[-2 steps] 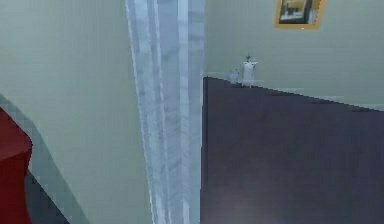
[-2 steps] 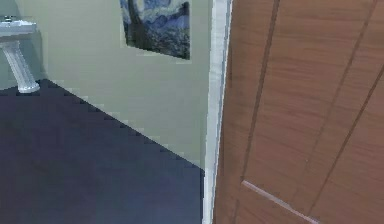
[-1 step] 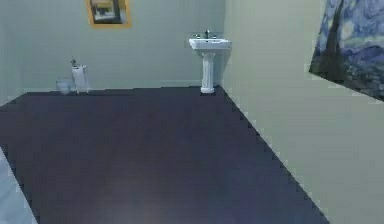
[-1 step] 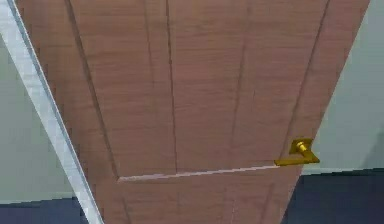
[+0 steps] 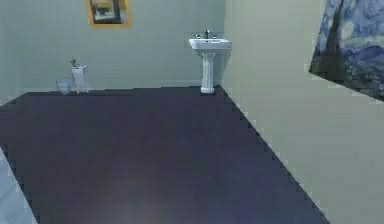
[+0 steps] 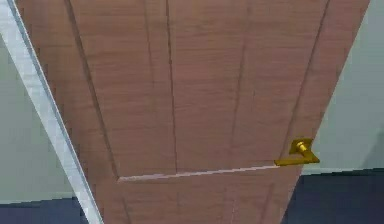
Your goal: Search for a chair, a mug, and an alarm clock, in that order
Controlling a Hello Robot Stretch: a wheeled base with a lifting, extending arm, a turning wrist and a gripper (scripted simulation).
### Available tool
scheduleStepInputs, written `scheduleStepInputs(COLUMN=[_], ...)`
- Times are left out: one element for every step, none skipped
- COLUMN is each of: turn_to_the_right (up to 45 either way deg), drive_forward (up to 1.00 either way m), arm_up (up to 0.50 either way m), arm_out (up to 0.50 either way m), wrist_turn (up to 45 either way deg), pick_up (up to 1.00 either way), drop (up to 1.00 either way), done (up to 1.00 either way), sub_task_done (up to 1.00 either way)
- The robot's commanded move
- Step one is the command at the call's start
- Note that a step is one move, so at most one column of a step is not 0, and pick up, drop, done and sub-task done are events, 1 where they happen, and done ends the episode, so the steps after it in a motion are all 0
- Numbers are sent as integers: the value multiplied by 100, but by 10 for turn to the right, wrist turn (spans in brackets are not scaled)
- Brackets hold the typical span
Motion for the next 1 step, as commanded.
scheduleStepInputs(turn_to_the_right=[180], drive_forward=[0], arm_up=[0], arm_out=[0], wrist_turn=[0], pick_up=[0], drop=[0], done=[0], sub_task_done=[0])
